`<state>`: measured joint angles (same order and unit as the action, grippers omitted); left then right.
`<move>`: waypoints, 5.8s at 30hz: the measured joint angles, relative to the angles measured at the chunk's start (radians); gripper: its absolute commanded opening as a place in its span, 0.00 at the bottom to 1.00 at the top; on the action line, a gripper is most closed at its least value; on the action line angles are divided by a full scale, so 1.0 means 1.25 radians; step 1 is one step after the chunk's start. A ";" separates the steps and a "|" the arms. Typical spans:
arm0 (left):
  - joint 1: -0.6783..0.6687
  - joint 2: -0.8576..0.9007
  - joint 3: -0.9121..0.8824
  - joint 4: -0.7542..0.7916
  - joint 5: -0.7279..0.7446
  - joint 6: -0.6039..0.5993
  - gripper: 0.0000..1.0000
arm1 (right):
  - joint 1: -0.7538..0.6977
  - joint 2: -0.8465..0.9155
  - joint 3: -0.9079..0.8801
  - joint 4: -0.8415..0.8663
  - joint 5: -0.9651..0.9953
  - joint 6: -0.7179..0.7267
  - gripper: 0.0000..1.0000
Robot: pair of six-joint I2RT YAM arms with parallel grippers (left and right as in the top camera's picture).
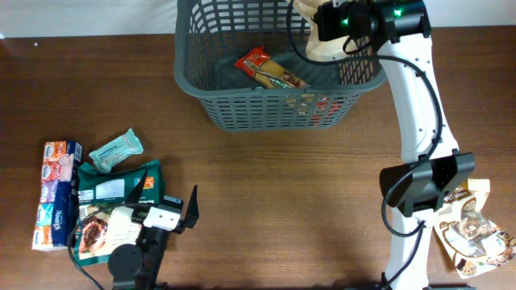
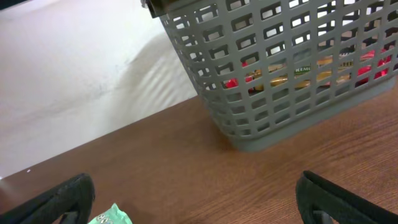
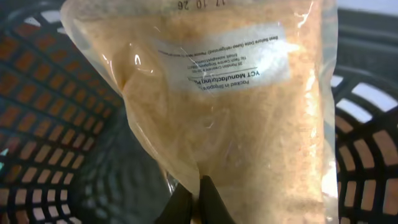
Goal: Pack container
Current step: 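Lower the grain bag into the basket and open the right gripper, then move the right gripper back down-right over the dried mushroom pouch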
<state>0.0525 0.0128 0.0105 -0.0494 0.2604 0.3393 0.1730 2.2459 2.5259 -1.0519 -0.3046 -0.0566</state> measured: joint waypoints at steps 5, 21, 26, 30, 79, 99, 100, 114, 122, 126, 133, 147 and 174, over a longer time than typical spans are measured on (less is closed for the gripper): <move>0.000 0.000 0.000 0.000 0.000 0.000 0.99 | 0.002 0.000 0.000 -0.029 0.000 -0.006 0.04; 0.000 0.000 0.000 0.000 0.000 0.000 0.99 | 0.004 0.000 0.000 -0.029 0.000 -0.007 0.04; 0.000 0.000 0.000 0.000 0.000 0.000 0.99 | 0.004 0.000 0.000 -0.037 0.000 -0.009 0.04; 0.000 0.000 0.000 0.000 0.000 0.000 0.99 | 0.004 0.000 0.000 -0.070 0.000 -0.010 0.04; 0.000 0.000 0.000 0.000 0.000 0.000 0.99 | -0.193 0.002 0.348 -0.231 0.150 -0.017 0.59; 0.000 0.000 0.000 0.000 0.000 0.000 0.99 | -0.389 -0.056 0.410 -0.464 0.356 0.020 0.66; 0.000 0.000 0.000 0.000 0.000 0.000 0.99 | -0.399 -0.063 0.410 -0.472 0.352 0.021 0.66; 0.000 0.000 0.000 0.000 0.000 0.000 0.99 | -0.432 -0.187 0.354 -0.512 0.243 -0.001 0.65; 0.000 0.000 0.000 0.000 0.000 0.000 0.99 | -0.432 -0.218 0.110 -0.511 0.244 -0.008 0.56; 0.000 0.000 0.000 0.000 0.000 0.000 0.99 | -0.439 -0.224 -0.009 -0.512 0.253 -0.004 0.57; 0.000 0.000 0.000 0.000 0.000 0.000 0.99 | -0.481 -0.310 -0.093 -0.512 0.267 0.016 0.58; 0.000 0.000 0.000 0.000 0.000 0.000 0.99 | -0.507 -0.506 -0.398 -0.493 0.433 0.191 0.63; 0.000 0.000 0.000 0.000 0.000 0.000 0.99 | -0.688 -0.688 -0.732 -0.376 0.490 0.297 0.77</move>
<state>0.0525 0.0128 0.0105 -0.0494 0.2604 0.3393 -0.6876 1.3857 1.6108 -1.5219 0.3073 0.3145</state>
